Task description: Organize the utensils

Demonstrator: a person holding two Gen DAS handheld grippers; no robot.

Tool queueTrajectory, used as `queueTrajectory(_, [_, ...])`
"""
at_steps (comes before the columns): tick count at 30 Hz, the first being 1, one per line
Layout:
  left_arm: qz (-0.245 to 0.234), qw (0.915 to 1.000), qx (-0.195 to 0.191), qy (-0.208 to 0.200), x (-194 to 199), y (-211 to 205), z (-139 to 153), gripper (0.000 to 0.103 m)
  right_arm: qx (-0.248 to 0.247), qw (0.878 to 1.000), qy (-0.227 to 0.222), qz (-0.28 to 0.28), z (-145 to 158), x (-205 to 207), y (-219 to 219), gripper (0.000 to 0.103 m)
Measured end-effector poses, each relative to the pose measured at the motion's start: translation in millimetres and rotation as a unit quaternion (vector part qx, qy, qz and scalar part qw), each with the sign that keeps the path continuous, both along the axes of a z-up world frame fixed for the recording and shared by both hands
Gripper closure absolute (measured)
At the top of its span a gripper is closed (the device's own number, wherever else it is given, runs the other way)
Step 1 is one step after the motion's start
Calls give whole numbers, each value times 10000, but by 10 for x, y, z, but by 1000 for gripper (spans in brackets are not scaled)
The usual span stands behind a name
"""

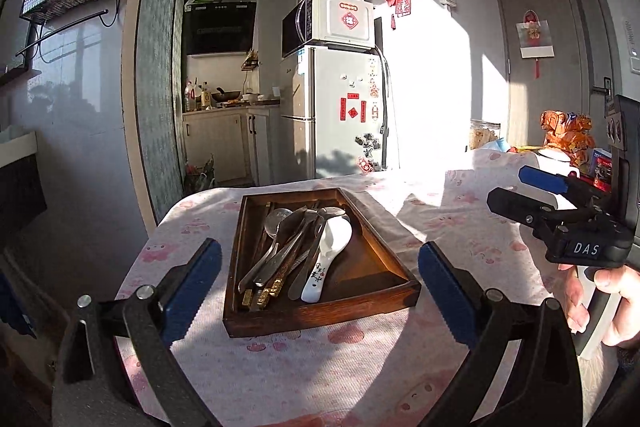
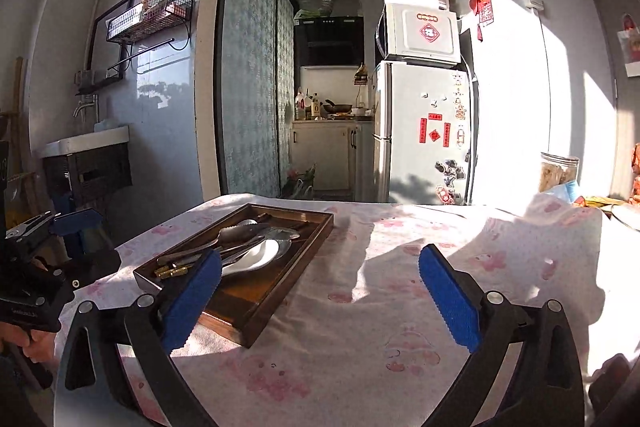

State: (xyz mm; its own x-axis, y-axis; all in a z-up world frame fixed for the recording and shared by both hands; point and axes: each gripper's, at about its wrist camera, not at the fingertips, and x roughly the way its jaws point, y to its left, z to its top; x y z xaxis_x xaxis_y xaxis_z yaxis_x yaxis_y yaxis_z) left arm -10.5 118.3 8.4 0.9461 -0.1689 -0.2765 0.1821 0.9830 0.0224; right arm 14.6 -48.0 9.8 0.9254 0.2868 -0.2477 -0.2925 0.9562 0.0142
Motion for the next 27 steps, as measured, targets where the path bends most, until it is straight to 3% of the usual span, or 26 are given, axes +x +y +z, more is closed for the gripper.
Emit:
queueTrajectory(6, [56,10000,3,-5,-7,21,0,3,-106,9996,223,148,-22,68,51,3])
queueTrajectory(10, [36,9999,-25,159,43,42,-24,3,-130,9996,150,212,-13,19,79,3])
queueTrajectory(27, [140,9999,-17,-14,-36,60,-15,3,-132,9990,193,371,-8,34,113,3])
